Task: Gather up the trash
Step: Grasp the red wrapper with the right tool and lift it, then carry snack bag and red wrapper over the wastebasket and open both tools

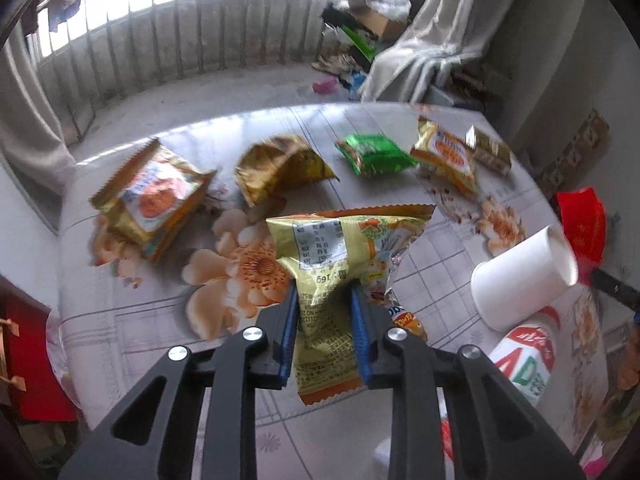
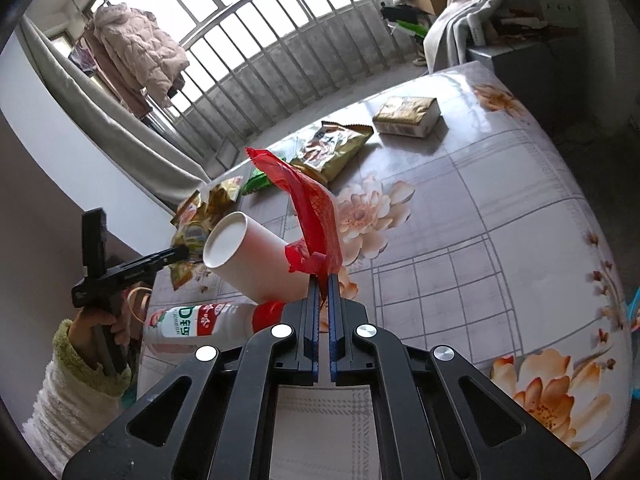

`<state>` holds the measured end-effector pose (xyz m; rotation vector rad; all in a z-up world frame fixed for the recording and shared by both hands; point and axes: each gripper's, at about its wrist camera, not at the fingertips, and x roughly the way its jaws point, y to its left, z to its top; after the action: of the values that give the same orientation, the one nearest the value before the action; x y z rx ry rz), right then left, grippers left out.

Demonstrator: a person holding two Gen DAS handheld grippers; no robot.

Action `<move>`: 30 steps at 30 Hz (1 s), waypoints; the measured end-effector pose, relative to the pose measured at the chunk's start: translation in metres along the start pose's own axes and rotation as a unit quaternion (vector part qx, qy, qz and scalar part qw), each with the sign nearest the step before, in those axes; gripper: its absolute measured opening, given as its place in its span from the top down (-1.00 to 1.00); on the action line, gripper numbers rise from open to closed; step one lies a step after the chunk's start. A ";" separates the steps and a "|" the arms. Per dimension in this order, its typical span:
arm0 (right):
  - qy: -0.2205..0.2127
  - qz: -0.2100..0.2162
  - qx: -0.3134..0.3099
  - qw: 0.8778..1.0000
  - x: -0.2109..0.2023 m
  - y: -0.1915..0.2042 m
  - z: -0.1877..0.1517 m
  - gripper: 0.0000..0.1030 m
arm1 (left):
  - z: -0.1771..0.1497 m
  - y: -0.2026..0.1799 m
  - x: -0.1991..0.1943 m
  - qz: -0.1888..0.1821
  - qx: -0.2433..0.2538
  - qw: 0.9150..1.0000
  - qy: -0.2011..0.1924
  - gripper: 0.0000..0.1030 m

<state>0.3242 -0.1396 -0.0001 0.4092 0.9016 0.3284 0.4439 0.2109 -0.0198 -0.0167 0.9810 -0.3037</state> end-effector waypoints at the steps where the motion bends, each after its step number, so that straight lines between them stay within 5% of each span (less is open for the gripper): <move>1: -0.004 0.002 0.001 1.000 -0.003 0.000 -0.001 0.96 | -0.001 0.001 -0.008 0.000 -0.003 1.000 -0.007 0.55; 10: -0.038 0.021 0.011 0.999 -0.048 -0.007 -0.010 0.96 | -0.017 -0.041 -0.099 0.016 0.039 0.995 -0.085 0.56; 17: -0.083 0.027 0.034 0.996 -0.107 -0.037 -0.029 0.96 | -0.021 -0.148 -0.140 -0.051 0.112 0.986 -0.112 0.56; 23: -0.135 -0.004 0.089 0.987 -0.171 -0.099 -0.057 0.96 | -0.017 -0.266 -0.118 -0.134 0.179 0.970 -0.093 0.56; 30: -0.174 -0.086 0.190 0.962 -0.233 -0.199 -0.108 0.96 | -0.025 -0.435 -0.041 -0.218 0.266 0.939 -0.027 0.56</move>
<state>0.1221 -0.3938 0.0054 0.7139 0.6451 -0.0813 0.2955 -0.1914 0.0652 0.2525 0.8078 -0.9655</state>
